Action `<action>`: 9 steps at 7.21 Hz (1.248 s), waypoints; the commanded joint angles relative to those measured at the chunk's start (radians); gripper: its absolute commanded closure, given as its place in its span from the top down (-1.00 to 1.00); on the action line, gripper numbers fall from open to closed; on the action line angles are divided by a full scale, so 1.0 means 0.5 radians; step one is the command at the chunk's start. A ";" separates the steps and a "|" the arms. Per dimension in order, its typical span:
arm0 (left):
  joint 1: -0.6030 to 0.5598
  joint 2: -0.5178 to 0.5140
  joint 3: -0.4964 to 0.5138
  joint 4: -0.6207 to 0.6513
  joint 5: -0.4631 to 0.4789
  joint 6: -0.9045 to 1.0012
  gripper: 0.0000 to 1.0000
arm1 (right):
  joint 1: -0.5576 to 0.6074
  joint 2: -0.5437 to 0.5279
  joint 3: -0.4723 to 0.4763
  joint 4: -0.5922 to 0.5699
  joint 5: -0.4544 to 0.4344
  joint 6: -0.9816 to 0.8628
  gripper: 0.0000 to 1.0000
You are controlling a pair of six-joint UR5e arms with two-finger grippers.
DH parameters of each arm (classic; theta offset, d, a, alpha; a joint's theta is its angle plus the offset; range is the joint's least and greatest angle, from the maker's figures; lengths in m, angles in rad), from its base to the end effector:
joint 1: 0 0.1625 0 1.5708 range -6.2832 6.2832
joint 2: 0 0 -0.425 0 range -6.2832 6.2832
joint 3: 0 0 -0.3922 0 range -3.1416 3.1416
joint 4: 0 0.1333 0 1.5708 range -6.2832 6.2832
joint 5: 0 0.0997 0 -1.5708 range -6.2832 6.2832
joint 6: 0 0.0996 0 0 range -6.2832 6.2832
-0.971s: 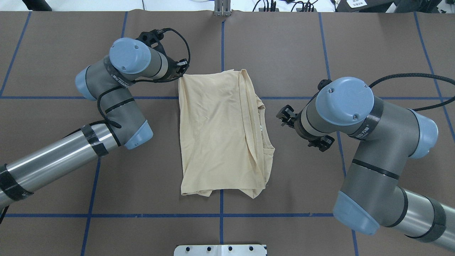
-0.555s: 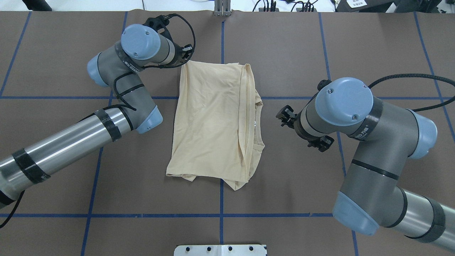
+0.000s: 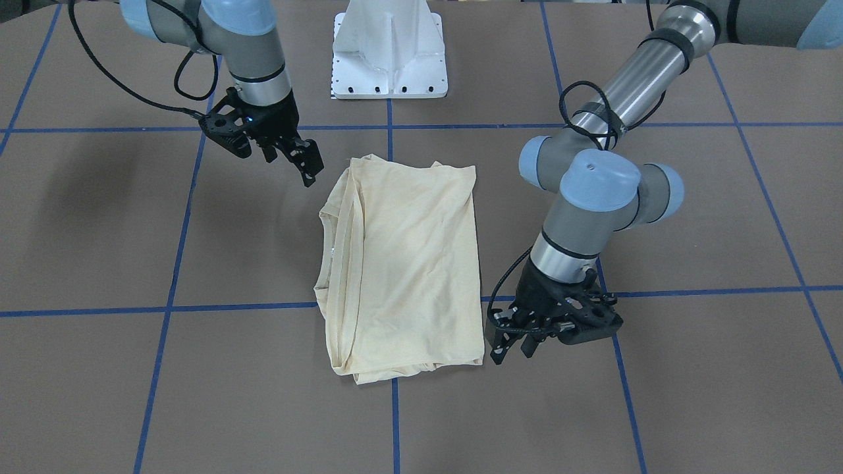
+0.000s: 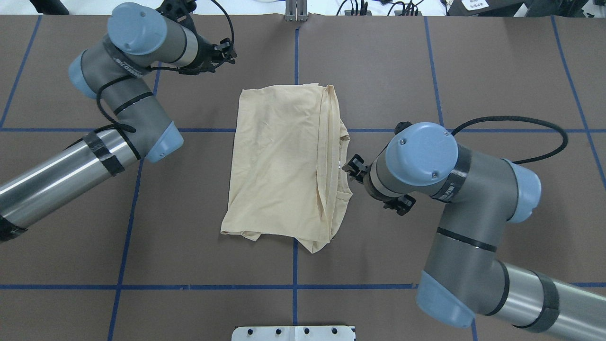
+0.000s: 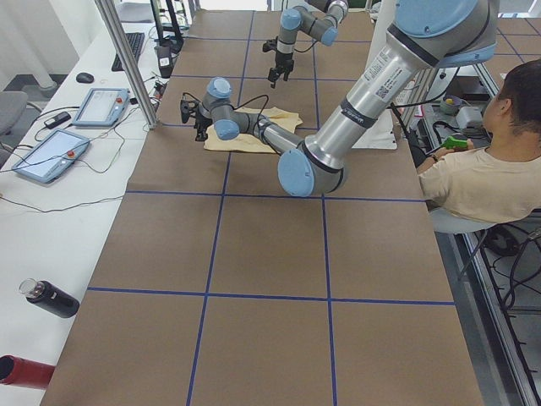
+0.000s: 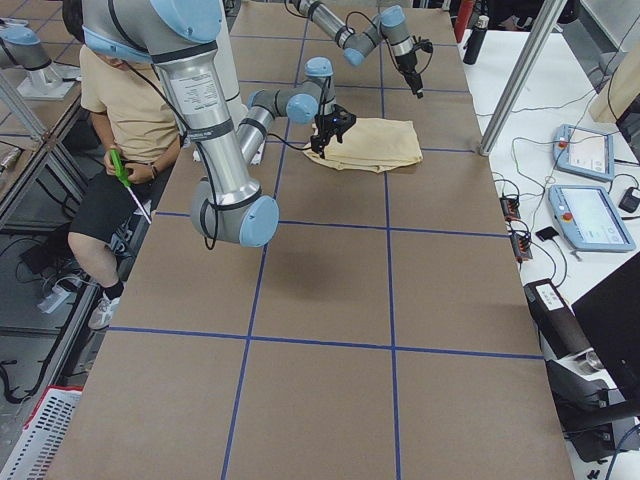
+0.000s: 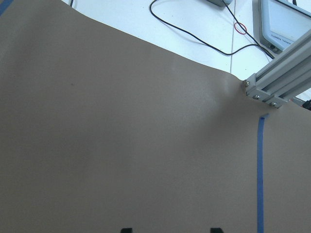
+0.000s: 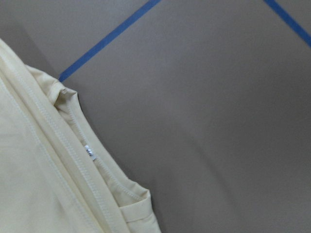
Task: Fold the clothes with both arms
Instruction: 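Move the right gripper to the shirt corner nearest the robot and grasp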
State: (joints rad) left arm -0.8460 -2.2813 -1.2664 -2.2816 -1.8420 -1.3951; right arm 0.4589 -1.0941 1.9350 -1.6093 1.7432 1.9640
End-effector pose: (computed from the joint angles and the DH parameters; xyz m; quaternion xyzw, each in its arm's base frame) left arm 0.4290 -0.6452 0.2822 0.1567 0.5140 -0.2087 0.8171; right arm -0.4832 -0.3684 0.2443 -0.0664 -0.3915 0.3484 0.8491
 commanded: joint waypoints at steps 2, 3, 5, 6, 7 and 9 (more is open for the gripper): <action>-0.026 0.145 -0.179 0.004 -0.068 0.005 0.24 | -0.325 0.041 -0.250 0.402 -0.301 0.452 1.00; -0.026 0.145 -0.179 0.004 -0.065 0.001 0.25 | -0.374 0.029 -0.253 0.405 -0.354 0.517 1.00; -0.026 0.145 -0.179 0.004 -0.065 0.001 0.26 | -0.381 0.047 -0.283 0.424 -0.369 0.557 0.98; -0.026 0.145 -0.176 0.004 -0.065 0.001 0.28 | -0.381 0.047 -0.302 0.424 -0.369 0.557 0.96; -0.026 0.145 -0.176 0.004 -0.065 0.001 0.28 | -0.381 0.050 -0.311 0.424 -0.376 0.557 0.92; -0.026 0.148 -0.176 0.004 -0.065 -0.002 0.29 | -0.381 0.050 -0.314 0.427 -0.376 0.573 0.67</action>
State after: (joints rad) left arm -0.8590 -2.2084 -1.3546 -2.2795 -1.8745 -1.3953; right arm 0.2685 -1.0696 1.7801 -1.3972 1.5560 2.2444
